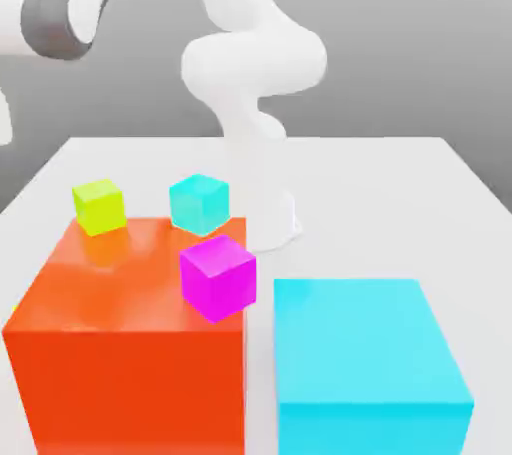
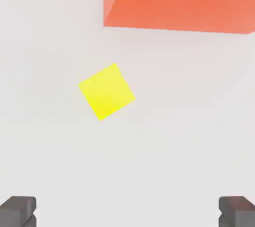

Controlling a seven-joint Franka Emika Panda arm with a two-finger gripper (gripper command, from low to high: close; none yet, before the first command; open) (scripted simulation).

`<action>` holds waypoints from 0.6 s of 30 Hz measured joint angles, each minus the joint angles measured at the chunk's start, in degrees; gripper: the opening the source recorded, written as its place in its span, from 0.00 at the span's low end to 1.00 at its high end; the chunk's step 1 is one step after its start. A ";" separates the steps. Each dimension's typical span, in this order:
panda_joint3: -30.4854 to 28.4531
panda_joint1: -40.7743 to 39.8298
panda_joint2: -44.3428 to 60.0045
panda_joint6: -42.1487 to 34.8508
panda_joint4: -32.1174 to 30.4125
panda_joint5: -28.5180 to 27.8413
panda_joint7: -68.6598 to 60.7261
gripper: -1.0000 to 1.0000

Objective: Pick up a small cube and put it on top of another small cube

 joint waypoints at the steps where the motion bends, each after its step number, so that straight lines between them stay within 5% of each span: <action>1: -3.24 3.17 0.12 0.35 0.02 -2.07 -1.40 0.50; 9: -27.07 25.26 -6.09 2.60 3.14 -20.89 -2.54 0.50; 10: -28.98 26.58 -7.34 2.89 3.75 -22.91 -1.59 0.00; 18: -27.37 25.44 -6.88 2.04 3.31 -21.97 -2.14 0.00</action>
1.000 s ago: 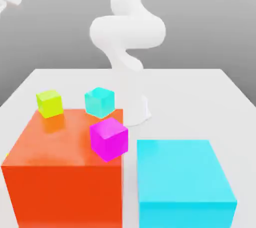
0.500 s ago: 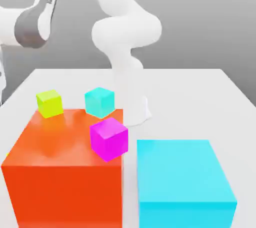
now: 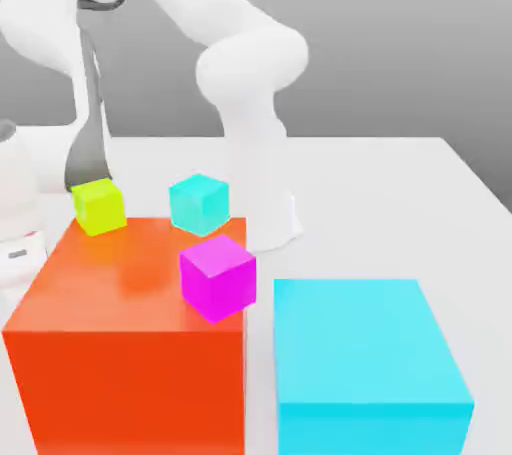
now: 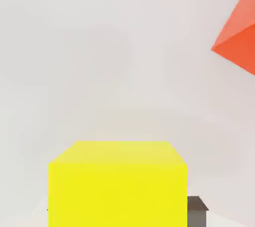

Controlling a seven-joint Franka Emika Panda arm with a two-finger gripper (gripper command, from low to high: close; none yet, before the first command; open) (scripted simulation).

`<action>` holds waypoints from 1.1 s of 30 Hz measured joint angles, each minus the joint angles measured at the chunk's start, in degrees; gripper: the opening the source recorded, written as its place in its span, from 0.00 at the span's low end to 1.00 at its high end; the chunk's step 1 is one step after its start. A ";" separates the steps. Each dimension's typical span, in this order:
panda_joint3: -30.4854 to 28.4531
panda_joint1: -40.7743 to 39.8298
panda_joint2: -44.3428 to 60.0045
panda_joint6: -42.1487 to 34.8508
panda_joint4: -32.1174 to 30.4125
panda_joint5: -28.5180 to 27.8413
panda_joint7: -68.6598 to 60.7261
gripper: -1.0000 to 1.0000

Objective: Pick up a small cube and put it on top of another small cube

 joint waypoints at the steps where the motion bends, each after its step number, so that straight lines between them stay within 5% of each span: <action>1: 2.29 -1.63 0.95 -0.67 -0.65 1.90 -0.98 0.00; 7: 14.16 -10.00 0.38 -7.93 -0.41 14.27 -8.08 0.00; 17: 33.37 -1.88 -4.62 -26.00 8.38 29.00 -28.59 0.00; 28: 47.64 19.48 -2.77 -36.62 13.15 32.00 -50.31 0.00; 32: 44.63 23.17 -2.38 -33.49 9.73 27.48 -52.82 0.00; 33: 42.79 23.61 -2.61 -31.71 8.29 25.96 -52.40 1.00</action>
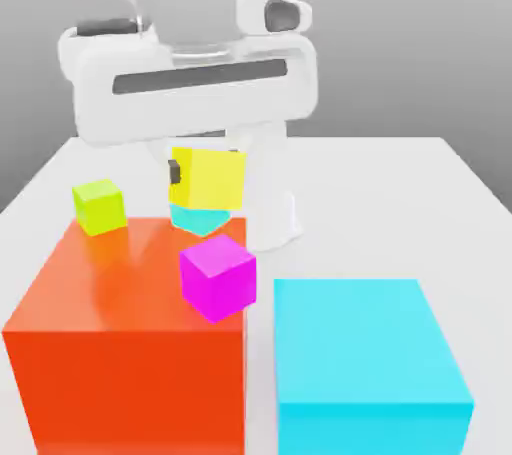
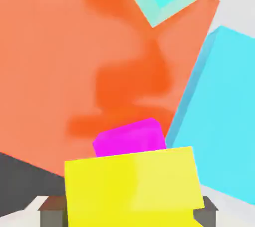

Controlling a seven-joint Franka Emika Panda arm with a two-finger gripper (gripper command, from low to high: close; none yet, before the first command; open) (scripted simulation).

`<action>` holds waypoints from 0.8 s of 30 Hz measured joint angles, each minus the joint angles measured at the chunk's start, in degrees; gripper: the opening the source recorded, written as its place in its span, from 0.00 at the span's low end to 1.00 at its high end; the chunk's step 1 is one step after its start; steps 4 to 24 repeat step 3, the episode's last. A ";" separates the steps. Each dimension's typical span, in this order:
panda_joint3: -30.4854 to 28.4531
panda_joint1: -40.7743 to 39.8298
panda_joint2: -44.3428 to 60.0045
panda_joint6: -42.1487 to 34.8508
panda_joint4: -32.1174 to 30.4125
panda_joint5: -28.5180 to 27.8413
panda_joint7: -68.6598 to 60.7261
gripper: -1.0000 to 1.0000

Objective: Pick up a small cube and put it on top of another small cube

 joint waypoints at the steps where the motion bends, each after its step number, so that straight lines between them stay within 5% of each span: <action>1: 0.00 0.00 0.00 0.00 0.00 0.00 0.00 1.00; 24: 0.00 0.00 0.00 0.00 0.00 0.00 0.00 1.00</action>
